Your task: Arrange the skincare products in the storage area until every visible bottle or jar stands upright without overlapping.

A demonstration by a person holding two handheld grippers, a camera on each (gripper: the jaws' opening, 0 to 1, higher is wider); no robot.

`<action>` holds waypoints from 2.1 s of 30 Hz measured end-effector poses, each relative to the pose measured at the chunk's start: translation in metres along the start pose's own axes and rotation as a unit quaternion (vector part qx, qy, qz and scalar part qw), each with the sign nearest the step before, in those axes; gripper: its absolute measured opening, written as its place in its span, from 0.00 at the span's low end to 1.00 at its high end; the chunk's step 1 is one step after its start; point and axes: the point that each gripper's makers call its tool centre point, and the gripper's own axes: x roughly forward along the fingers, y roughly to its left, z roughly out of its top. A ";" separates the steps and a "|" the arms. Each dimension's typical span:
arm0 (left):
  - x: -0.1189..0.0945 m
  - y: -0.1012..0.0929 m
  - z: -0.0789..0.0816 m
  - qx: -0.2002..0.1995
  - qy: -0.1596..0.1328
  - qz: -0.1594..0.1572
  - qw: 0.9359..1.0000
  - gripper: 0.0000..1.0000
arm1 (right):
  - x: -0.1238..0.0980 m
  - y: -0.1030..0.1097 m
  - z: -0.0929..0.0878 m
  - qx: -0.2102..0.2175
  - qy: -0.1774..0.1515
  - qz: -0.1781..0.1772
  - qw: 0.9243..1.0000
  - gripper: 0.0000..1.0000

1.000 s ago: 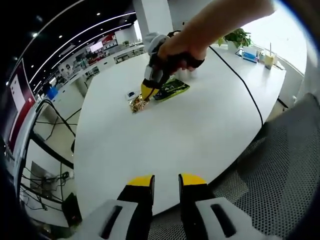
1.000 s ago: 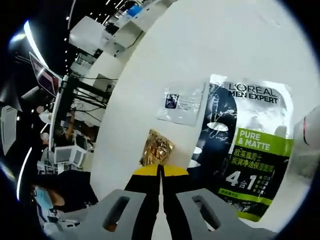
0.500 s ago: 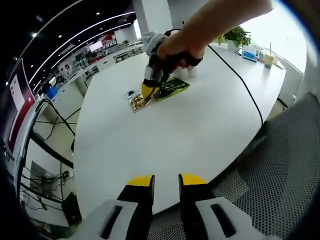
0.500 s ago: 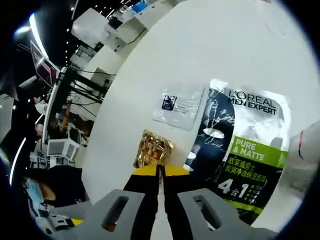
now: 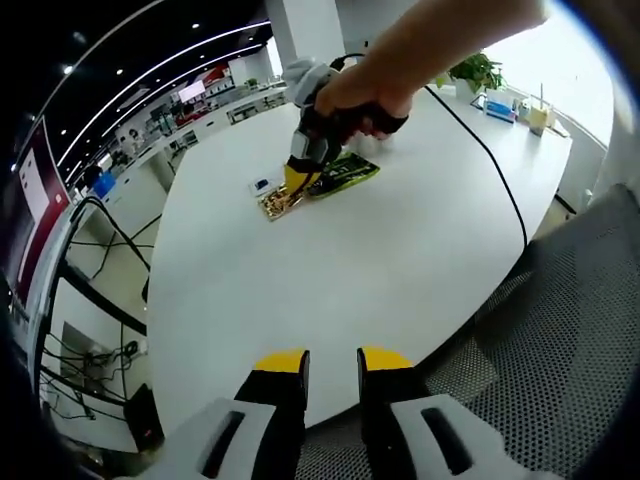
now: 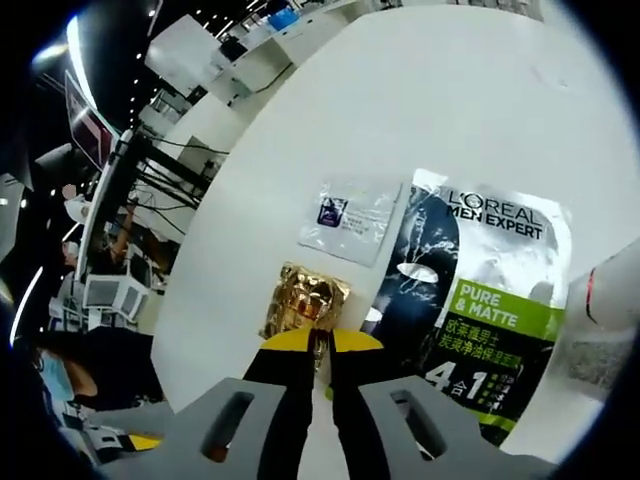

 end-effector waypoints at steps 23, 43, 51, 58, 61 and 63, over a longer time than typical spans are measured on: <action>-0.001 -0.003 -0.001 0.010 0.005 -0.006 1.000 0.20 | -0.007 0.047 0.014 -0.368 -0.030 0.016 0.929 0.28; -0.001 -0.002 -0.001 0.014 0.004 -0.004 1.000 0.20 | 0.024 0.043 0.004 -0.577 0.179 0.056 0.795 0.44; -0.001 -0.005 -0.003 0.017 0.010 -0.007 1.000 0.20 | 0.028 0.032 0.002 -0.596 0.212 0.054 0.773 0.41; -0.001 -0.005 -0.002 0.017 0.009 -0.007 1.000 0.20 | 0.031 0.027 0.005 -0.605 0.218 0.031 0.765 0.37; -0.001 -0.005 -0.002 0.016 0.010 -0.006 1.000 0.20 | 0.029 0.027 0.003 -0.594 0.217 0.023 0.774 0.37; -0.001 -0.004 -0.002 0.016 0.008 -0.006 1.000 0.20 | 0.030 0.024 0.004 -0.586 0.217 0.017 0.780 0.37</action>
